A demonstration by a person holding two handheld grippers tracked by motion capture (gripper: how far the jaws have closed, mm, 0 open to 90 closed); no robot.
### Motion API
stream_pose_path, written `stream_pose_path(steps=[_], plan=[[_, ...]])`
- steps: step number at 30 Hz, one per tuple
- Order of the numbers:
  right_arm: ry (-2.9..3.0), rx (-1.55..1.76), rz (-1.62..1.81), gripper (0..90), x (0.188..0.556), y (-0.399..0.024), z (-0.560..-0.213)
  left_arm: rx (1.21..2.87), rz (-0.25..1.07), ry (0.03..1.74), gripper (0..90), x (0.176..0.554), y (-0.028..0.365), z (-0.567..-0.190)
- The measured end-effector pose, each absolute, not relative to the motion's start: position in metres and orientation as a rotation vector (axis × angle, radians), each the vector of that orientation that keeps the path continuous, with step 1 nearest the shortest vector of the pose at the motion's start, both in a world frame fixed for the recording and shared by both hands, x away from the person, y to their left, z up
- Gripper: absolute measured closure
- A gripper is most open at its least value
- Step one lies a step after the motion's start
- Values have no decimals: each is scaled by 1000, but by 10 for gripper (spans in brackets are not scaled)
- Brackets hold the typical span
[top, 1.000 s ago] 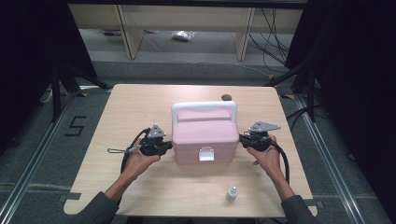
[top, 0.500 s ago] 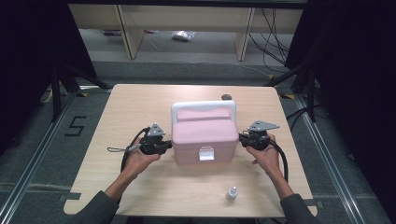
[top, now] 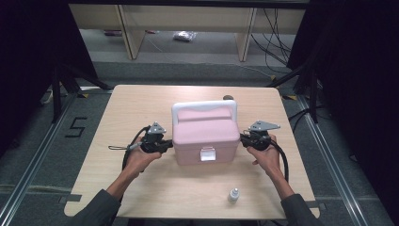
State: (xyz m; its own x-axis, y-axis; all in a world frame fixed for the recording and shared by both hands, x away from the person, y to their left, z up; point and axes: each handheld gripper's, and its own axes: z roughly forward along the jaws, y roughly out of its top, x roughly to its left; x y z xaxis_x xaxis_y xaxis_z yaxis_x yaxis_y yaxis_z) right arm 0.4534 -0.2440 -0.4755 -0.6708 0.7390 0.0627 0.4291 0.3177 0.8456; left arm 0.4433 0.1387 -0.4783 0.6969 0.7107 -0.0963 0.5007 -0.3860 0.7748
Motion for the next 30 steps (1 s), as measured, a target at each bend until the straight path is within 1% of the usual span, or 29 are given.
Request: stream_pose_path(steps=[10,11,16,18,30], plan=[[2244,1007,1267,900,459,-241,-475,2065,335,951,899,449,141,-478],[2264,1045,1277,900,458,-239,-475,2055,346,954,899,450,141,-478],[2261,1051,1273,900,460,-237,-475,2052,327,956,899,456,145,-479],[2248,1007,1282,900,461,-235,-476,2035,342,969,899,459,147,-478],[2257,1046,1283,900,463,-227,-475,2017,336,989,899,467,153,-478]])
